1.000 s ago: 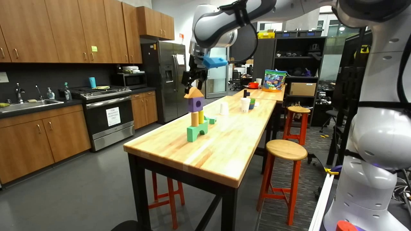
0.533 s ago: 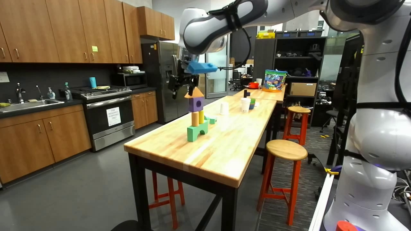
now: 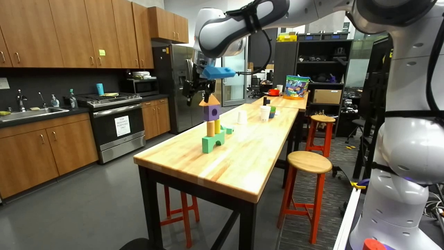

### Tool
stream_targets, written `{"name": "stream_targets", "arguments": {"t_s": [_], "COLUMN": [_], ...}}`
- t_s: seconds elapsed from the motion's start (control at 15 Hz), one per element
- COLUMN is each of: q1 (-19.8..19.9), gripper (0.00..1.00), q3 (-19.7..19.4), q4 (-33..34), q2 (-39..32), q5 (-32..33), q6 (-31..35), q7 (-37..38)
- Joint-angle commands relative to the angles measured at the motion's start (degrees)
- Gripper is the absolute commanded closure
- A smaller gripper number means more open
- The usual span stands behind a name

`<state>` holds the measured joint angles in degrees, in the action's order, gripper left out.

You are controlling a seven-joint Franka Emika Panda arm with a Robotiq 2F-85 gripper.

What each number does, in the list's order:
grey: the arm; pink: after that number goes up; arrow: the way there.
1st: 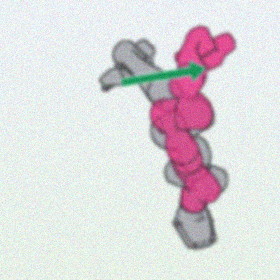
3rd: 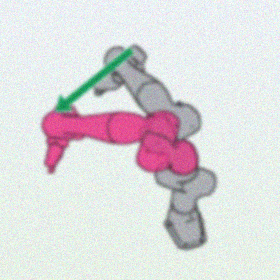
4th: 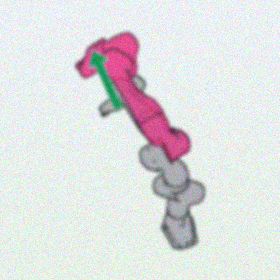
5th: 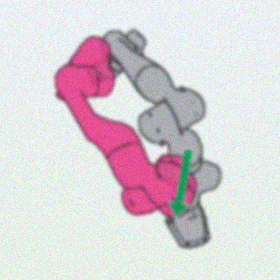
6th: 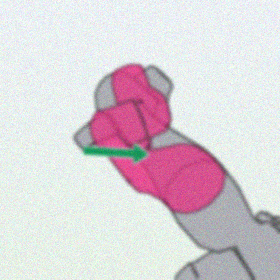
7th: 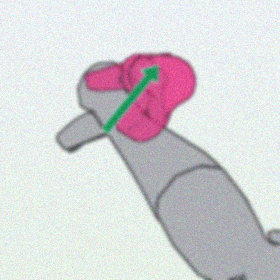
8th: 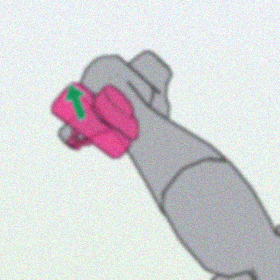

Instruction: Remove the orange block from the pile and put it on the table

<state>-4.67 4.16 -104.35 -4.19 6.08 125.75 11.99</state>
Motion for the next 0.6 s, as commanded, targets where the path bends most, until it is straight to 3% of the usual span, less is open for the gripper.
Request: {"name": "stream_targets", "arguments": {"t_s": [0.0,0.53], "q1": [-0.1,-0.6], "gripper": [0.0,0.0], "q3": [-0.1,0.2], "q4": [0.2,1.6], "q2": [0.0,-1.0], "q5": [0.0,-0.1], "q6": [-0.2,-0.8], "q7": [0.0,-0.8]}}
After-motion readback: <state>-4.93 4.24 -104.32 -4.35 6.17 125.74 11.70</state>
